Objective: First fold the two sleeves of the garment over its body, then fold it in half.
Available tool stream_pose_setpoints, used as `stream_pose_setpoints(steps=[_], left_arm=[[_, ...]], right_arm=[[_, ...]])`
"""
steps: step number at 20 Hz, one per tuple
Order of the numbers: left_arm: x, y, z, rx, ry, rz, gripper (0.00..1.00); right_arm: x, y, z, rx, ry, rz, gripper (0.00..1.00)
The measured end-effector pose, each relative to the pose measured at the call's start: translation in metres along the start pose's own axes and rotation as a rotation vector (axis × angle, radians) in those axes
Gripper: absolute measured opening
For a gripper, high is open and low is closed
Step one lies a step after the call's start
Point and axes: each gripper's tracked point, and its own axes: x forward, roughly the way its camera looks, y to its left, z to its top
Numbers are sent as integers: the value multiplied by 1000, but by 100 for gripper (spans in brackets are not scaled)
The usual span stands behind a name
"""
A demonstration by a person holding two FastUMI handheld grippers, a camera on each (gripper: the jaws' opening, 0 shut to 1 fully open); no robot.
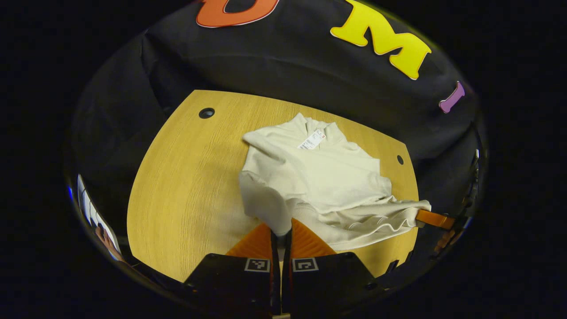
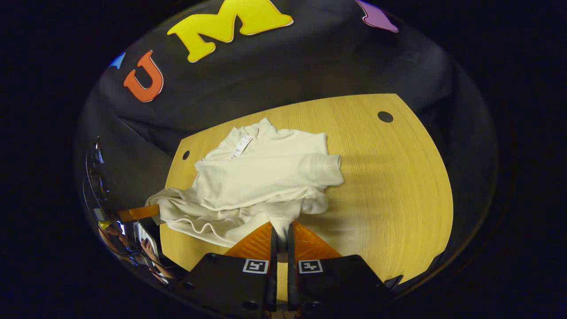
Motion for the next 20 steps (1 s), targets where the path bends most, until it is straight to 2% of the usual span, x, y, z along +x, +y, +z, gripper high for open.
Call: stream_pose_setpoints(steps=[3,4,5,7,11,13,18,20], left_arm=[[-53,14,68,-12,9,-15,4],[5,0,26,-12,13,-21,4],[-11,4,60,-11,26,-22,4],[2,3,76,-32,49,-28,5],[49,11,94,-58,67,-22,4],[71,10,95,-91,81,-32,7],[113,14,111,-71,53,-42,11],[121,13,114,-66,38,-58,17]], right_arm=[[19,2,36,-10,-2,-12,10],[33,5,49,-6,-1,-17,10],[45,9,61,4,3,-16,10],[66,10,79,15,8,-15,10],[109,6,98,70,38,0,10],[134,5,107,86,38,-3,10],[179,0,121,136,7,-16,10],[186,-4,124,137,-12,-33,11]])
